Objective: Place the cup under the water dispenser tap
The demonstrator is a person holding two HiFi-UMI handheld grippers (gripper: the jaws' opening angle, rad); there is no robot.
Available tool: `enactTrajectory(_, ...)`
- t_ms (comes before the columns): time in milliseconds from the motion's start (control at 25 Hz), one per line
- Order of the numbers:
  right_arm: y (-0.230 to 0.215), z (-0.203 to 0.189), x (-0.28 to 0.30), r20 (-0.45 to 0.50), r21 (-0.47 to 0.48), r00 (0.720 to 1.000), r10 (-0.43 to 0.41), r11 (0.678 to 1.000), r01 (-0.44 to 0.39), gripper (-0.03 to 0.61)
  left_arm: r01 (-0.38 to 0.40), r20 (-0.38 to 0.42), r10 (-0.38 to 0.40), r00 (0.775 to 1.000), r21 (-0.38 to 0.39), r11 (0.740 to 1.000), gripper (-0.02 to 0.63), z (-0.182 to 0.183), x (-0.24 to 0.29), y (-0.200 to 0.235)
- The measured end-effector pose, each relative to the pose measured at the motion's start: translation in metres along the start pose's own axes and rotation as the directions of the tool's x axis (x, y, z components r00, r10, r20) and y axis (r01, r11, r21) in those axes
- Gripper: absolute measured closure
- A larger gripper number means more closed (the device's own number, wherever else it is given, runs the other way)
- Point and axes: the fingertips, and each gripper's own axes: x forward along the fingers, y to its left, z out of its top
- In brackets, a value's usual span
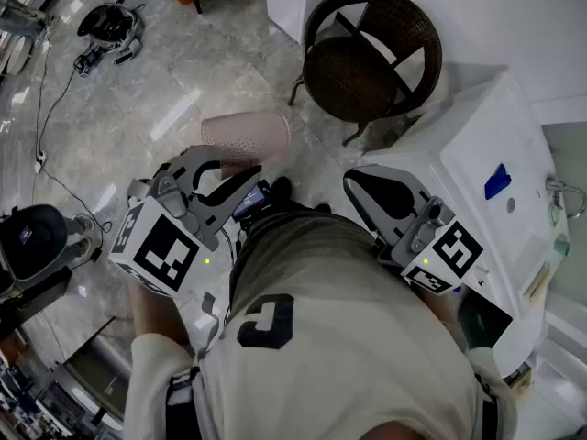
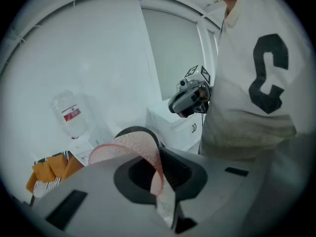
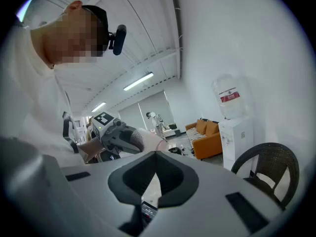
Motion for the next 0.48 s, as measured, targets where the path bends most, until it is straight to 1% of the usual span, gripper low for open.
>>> enactTrajectory(40,0.001,0.000,-0.009,-0.010,0.021,1.000,0.009,1.000,-0.009,0.551,-0.026,-0.010,0.025,1.000,-0.069,0.997,0.541,0.006,0.011,-0.005)
enactTrajectory(80,0.003,-0.001,-0.017,-0.019,0.041,1.000,0.017,0.999,-0.016,0.551,-0.050,-0.019,0.047,0.999,-0.139,0.989,0.541,0.011,0.021,-0.010)
enactTrajectory(160,0.006,-0.005,-0.032,-0.029,0.070,0.999,0.026,0.997,-0.023,0.551,-0.069,-0.016,0.067,0.998,-0.267,0.961,0.541,0.020,0.038,-0.023)
enactTrajectory(200,0.008,-0.008,-0.038,-0.031,0.079,0.999,0.028,0.997,-0.025,0.552,-0.060,0.000,0.063,0.998,-0.313,0.948,0.541,0.025,0.044,-0.031)
enactTrajectory(240,0.010,-0.010,-0.043,-0.031,0.087,0.999,0.032,0.996,-0.029,0.551,-0.049,0.015,0.057,0.998,-0.337,0.940,0.541,0.031,0.047,-0.039)
enactTrajectory(280,0.011,-0.012,-0.049,-0.032,0.092,0.999,0.036,0.995,-0.033,0.551,-0.043,0.019,0.052,0.998,-0.340,0.939,0.541,0.036,0.051,-0.045)
enactTrajectory(400,0.009,-0.014,-0.062,-0.019,0.094,0.999,0.038,0.995,-0.036,0.551,-0.065,-0.014,0.064,0.998,-0.277,0.959,0.541,0.048,0.064,-0.055)
enactTrajectory(480,0.007,-0.014,-0.070,0.000,0.101,0.999,0.038,0.994,-0.038,0.551,-0.071,-0.014,0.070,0.997,-0.261,0.963,0.542,0.057,0.070,-0.059)
